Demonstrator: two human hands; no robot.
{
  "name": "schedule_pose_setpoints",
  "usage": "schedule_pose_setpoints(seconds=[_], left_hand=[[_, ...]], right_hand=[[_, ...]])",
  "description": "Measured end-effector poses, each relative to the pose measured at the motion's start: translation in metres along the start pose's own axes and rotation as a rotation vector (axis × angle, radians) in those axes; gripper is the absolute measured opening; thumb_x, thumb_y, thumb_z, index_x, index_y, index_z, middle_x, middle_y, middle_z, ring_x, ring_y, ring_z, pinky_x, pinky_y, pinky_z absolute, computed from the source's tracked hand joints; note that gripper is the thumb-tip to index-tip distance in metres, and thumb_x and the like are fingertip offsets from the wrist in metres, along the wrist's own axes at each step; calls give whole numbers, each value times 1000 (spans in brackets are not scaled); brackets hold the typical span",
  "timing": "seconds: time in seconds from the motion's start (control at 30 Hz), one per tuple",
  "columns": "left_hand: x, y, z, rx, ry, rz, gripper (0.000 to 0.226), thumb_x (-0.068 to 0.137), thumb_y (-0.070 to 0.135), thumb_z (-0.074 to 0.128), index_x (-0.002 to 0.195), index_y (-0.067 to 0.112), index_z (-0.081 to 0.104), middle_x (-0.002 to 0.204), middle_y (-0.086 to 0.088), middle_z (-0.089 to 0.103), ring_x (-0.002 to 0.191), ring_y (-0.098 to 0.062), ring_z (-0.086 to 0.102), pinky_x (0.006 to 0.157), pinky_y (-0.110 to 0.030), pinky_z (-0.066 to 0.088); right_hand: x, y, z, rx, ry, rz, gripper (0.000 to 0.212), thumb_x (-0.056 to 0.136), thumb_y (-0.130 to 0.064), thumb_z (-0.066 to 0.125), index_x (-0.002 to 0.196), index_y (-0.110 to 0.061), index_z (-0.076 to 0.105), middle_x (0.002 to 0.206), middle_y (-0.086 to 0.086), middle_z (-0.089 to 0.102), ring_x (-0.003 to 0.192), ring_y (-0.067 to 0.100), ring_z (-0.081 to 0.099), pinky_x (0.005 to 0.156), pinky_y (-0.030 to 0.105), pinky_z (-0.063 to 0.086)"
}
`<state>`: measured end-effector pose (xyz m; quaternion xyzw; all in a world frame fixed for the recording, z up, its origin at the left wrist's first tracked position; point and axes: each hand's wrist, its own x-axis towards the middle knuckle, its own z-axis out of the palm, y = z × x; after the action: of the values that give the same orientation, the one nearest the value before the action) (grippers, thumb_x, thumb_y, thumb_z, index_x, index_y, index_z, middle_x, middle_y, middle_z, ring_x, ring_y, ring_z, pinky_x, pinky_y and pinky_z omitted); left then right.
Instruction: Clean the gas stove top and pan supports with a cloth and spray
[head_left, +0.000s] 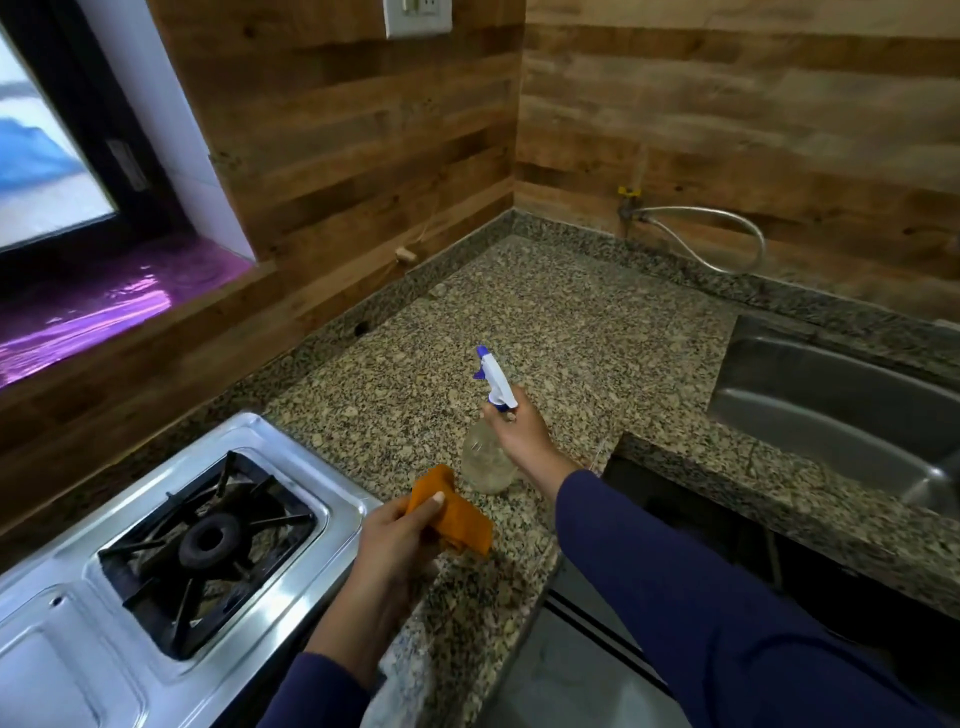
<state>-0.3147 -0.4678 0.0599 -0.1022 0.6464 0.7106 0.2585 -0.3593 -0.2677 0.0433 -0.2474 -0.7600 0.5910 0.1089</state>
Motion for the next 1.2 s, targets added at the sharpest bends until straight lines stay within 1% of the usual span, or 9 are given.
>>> schedule_pose_setpoints(seconds=[0.1,0.27,0.43,0.6,0.77,0.87,1.0,1.1,1.2], left_hand=[[5,-2,16,-18,34,-9,16,85,10,71,98,4,64,86,-16,68,74,-28,64,57,-32,51],[18,-6,75,58,31,-14,14,86,7,69,98,7,61,92,-16,66,79,-26,65,60,-31,53],[22,-30,212,138,-133,-29,11,90,5,65,98,8,60,92,-14,67,82,-24,67,60,-30,58],[19,-81,378,137,-345,-133,23,93,2,58,116,2,56,89,-13,65,78,-23,64,59,-31,57],[12,-124,503,72,-576,-221,28,95,4,56,123,9,53,108,-16,66,94,-27,66,66,-35,57],[9,-154,559,27,-648,-287,33,95,5,55,127,12,52,118,-17,63,103,-31,63,69,-36,56],[14,-204,579,179,-598,-414,32,96,4,54,127,10,50,115,-18,63,101,-35,63,66,-39,56],[21,-232,569,306,-496,-483,33,94,0,56,127,0,52,106,-21,67,84,-32,67,55,-36,55],[24,-241,564,307,-389,-465,39,92,-2,59,130,3,48,112,-23,65,86,-35,67,58,-38,55]], right_hand=[[-8,15,-23,10,141,-80,19,99,-24,56,116,-15,52,79,-2,55,64,16,52,57,27,38],[-32,30,-98,180,314,-148,14,100,-21,55,112,-22,50,80,2,55,65,14,49,58,27,39],[-56,68,-232,176,463,-205,9,98,-21,59,106,-26,56,76,6,59,60,7,52,56,20,41],[-72,132,-371,97,704,-170,9,92,-31,63,99,-28,60,77,4,62,66,15,57,60,33,45],[-87,172,-473,85,837,-156,17,94,-21,65,110,-20,59,94,2,66,87,15,64,74,20,50],[-89,194,-521,57,902,-129,17,93,-19,67,106,-21,58,95,3,66,89,16,64,76,24,50],[-88,218,-557,-6,943,-58,16,92,-25,67,103,-26,55,91,6,64,85,23,64,74,40,54],[-87,222,-564,-121,901,-85,17,93,-26,66,103,-22,54,87,2,63,79,20,63,68,36,53],[-94,225,-565,-129,865,-131,18,94,-23,65,107,-20,54,89,-5,61,80,13,61,67,23,51]])
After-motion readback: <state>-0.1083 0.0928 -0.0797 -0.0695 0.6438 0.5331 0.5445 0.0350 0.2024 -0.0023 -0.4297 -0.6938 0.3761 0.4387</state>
